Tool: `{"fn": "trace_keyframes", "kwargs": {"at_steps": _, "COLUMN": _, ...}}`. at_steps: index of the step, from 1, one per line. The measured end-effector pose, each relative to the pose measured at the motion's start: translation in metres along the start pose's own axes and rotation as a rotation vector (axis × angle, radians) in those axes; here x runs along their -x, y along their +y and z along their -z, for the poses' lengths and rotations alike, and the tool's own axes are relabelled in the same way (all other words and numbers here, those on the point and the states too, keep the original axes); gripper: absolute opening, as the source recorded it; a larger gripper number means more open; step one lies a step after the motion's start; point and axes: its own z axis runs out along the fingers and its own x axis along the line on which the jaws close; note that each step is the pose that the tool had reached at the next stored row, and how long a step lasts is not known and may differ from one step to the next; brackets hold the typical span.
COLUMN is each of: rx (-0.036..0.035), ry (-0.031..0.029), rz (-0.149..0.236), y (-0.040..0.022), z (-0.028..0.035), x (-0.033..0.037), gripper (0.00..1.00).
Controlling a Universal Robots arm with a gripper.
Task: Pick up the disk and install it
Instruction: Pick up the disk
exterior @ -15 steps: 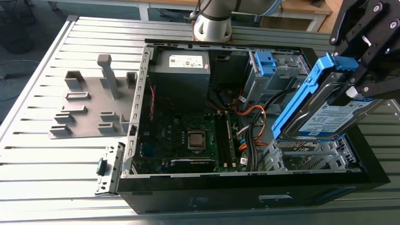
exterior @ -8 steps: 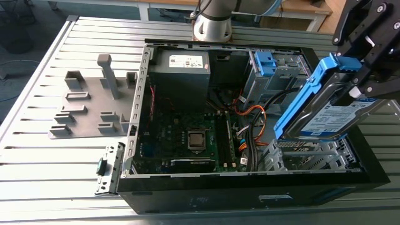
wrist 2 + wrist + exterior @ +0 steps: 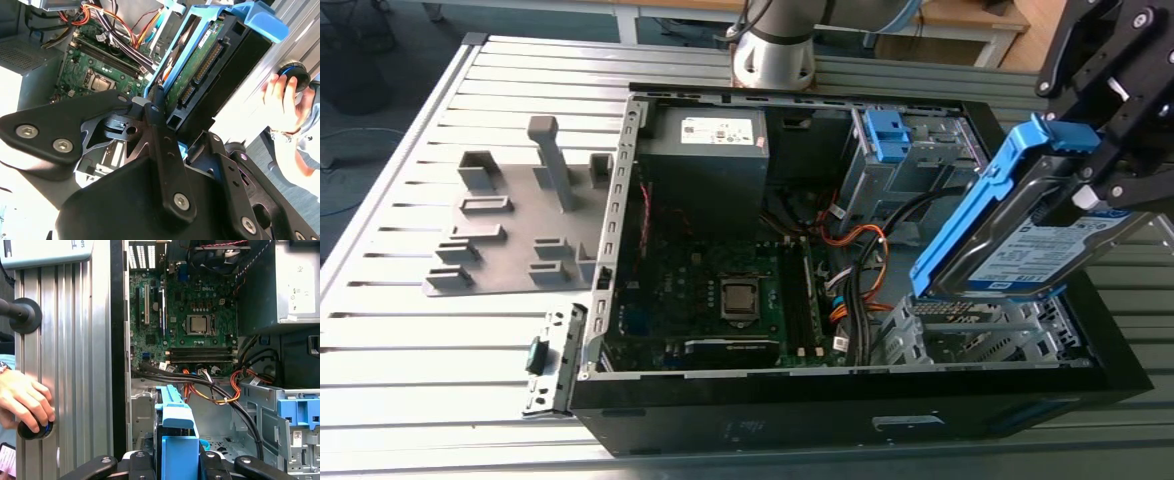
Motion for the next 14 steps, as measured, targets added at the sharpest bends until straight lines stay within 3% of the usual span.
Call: {"fn": "trace_keyframes", "kwargs": {"at_steps": 14, "rx": 0.0, "ry": 0.0, "rz": 0.0, "y": -0.0088, "z": -0.0002, "x": 0.0003, "gripper": 0.37}}
